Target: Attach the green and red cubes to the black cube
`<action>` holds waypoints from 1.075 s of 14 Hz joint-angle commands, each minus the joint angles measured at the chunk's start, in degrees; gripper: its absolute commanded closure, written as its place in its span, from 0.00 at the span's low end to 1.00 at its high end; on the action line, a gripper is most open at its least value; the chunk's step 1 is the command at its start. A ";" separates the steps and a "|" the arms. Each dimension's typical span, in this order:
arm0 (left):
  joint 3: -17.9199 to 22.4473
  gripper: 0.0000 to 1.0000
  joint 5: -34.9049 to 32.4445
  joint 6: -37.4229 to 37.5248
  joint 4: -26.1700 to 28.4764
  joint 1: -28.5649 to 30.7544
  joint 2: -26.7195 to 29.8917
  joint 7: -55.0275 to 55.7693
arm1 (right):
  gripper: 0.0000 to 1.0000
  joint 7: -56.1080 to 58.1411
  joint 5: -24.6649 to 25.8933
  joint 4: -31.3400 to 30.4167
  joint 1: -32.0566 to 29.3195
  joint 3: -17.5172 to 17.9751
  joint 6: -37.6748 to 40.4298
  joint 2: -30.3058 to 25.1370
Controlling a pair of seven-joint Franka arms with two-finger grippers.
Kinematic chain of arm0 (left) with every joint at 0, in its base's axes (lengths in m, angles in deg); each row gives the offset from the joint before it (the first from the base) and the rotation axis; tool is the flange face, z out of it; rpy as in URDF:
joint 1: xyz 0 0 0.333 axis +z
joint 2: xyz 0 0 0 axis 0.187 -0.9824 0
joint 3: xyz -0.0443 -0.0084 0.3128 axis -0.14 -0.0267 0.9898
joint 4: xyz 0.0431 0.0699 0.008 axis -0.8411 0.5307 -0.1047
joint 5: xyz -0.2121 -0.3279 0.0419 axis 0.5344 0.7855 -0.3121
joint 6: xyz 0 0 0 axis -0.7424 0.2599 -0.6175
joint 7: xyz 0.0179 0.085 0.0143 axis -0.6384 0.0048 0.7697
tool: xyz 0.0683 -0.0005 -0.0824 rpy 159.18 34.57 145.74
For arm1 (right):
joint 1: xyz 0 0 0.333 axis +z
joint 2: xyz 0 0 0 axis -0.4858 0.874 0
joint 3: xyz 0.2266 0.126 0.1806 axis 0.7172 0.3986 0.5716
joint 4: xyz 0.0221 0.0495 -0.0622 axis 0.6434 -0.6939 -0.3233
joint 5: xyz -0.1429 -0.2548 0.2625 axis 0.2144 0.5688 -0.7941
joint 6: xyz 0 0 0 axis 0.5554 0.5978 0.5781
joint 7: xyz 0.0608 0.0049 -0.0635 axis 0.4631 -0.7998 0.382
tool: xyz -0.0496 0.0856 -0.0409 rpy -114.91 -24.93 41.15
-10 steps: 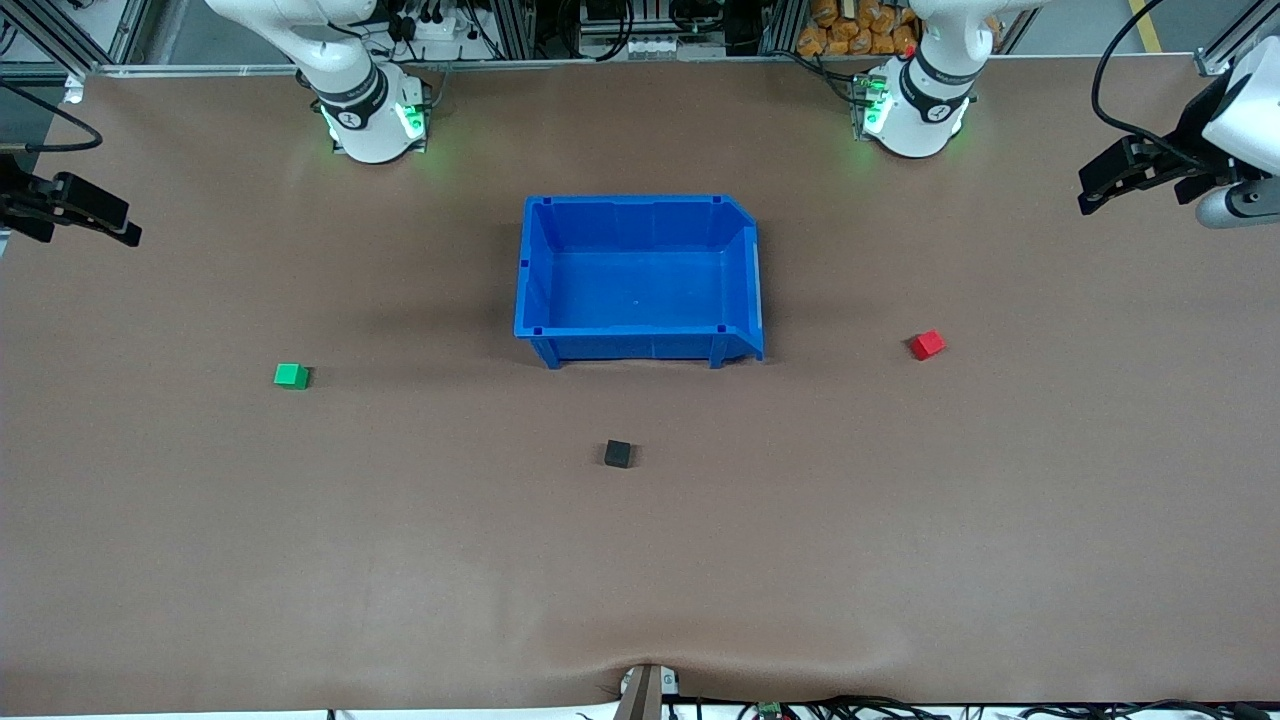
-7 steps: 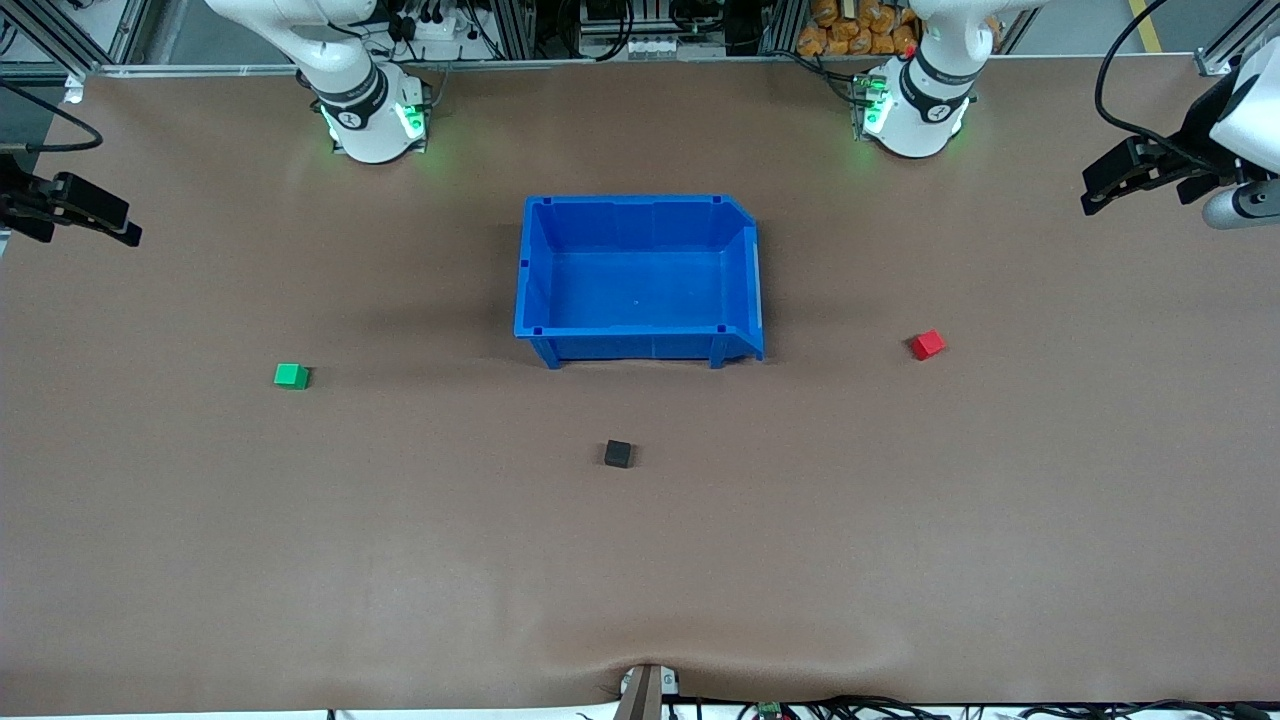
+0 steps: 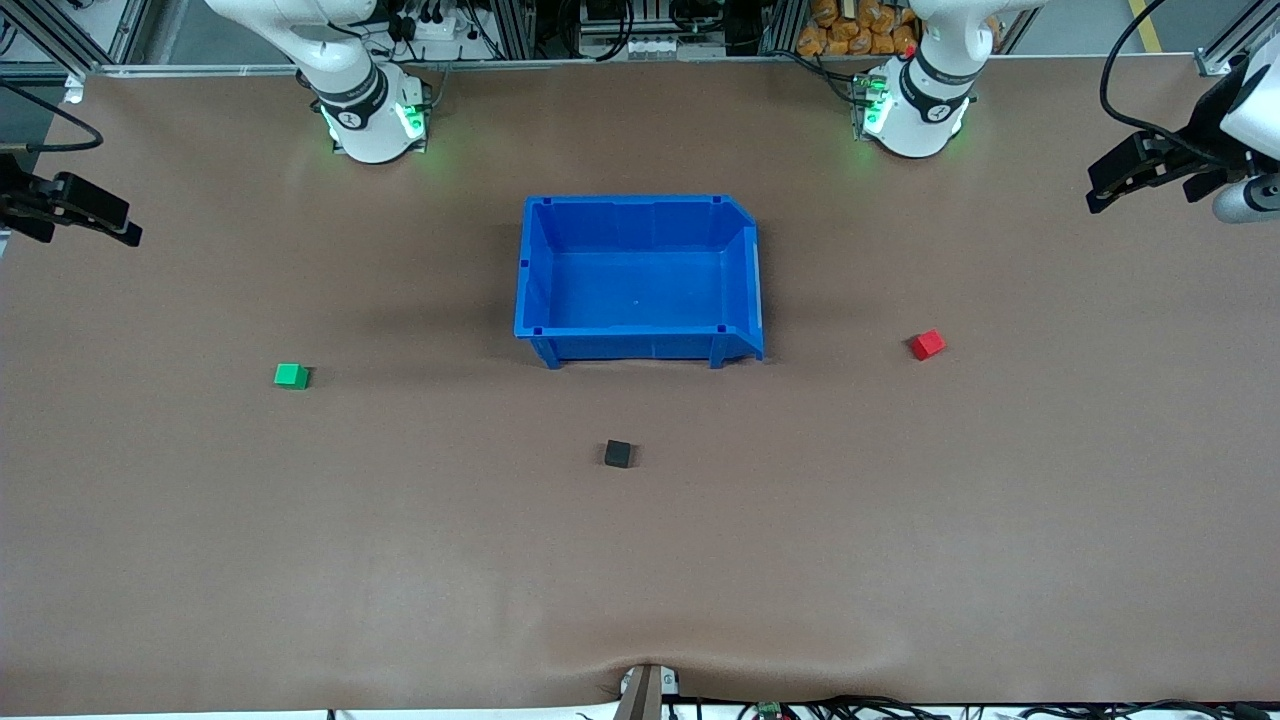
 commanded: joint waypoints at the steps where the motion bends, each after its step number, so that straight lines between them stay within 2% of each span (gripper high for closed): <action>1: -0.58 0.00 0.01 0.62 -0.81 0.22 0.13 -0.93 | 0.00 0.58 -0.26 -0.72 -0.75 0.63 -0.16 -0.78; 15: -0.58 0.00 0.10 0.18 -1.08 0.22 -0.05 -1.02 | 0.00 0.67 -0.26 -0.81 -0.93 0.63 -0.07 -0.78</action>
